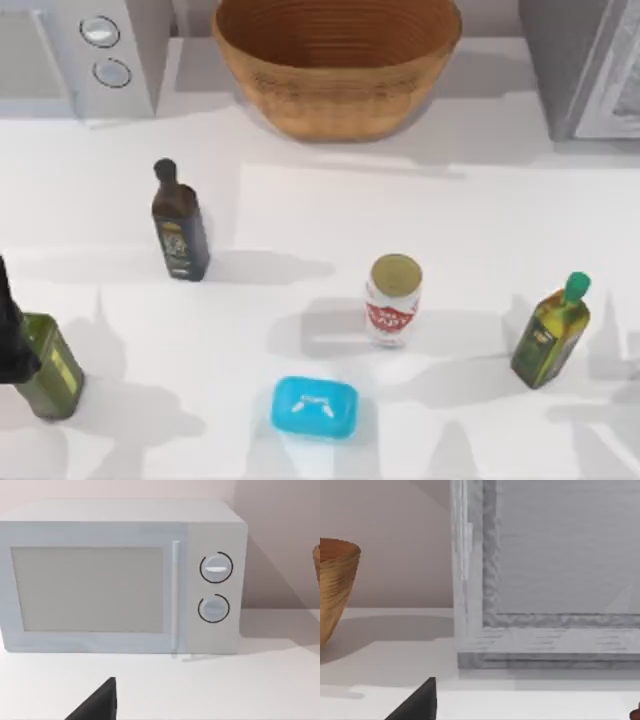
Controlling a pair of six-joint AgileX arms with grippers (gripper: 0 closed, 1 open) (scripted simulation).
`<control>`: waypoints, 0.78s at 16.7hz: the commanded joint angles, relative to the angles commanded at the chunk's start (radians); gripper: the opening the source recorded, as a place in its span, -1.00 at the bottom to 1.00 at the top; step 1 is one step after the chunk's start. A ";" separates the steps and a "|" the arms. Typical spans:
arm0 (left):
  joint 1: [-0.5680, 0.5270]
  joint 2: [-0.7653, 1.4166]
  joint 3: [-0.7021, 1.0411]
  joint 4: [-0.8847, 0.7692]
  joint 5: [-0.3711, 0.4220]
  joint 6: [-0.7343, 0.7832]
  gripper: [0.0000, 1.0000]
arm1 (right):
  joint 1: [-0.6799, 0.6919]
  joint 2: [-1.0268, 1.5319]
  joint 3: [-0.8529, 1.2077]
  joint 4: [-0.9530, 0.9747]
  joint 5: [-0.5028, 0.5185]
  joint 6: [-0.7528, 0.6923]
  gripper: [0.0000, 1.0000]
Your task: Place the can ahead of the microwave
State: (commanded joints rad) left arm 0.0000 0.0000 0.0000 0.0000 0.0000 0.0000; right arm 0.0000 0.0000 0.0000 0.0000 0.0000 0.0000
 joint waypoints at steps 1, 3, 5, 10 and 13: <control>0.000 0.000 0.000 0.000 0.000 0.000 1.00 | 0.000 0.000 0.000 0.000 0.000 0.000 1.00; -0.006 0.010 0.010 -0.008 0.001 0.000 1.00 | 0.000 0.000 0.000 0.000 0.000 0.000 1.00; -0.034 0.060 0.061 -0.046 0.006 0.001 1.00 | 0.000 0.000 0.000 0.000 0.000 0.000 1.00; -0.170 0.368 0.369 -0.253 0.018 0.003 1.00 | 0.000 0.000 0.000 0.000 0.000 0.000 1.00; -0.277 0.667 0.649 -0.433 0.020 0.003 1.00 | 0.000 0.000 0.000 0.000 0.000 0.000 1.00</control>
State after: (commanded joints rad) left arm -0.2768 0.6672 0.6489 -0.4333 0.0198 0.0030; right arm 0.0000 0.0000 0.0000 0.0000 0.0000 0.0000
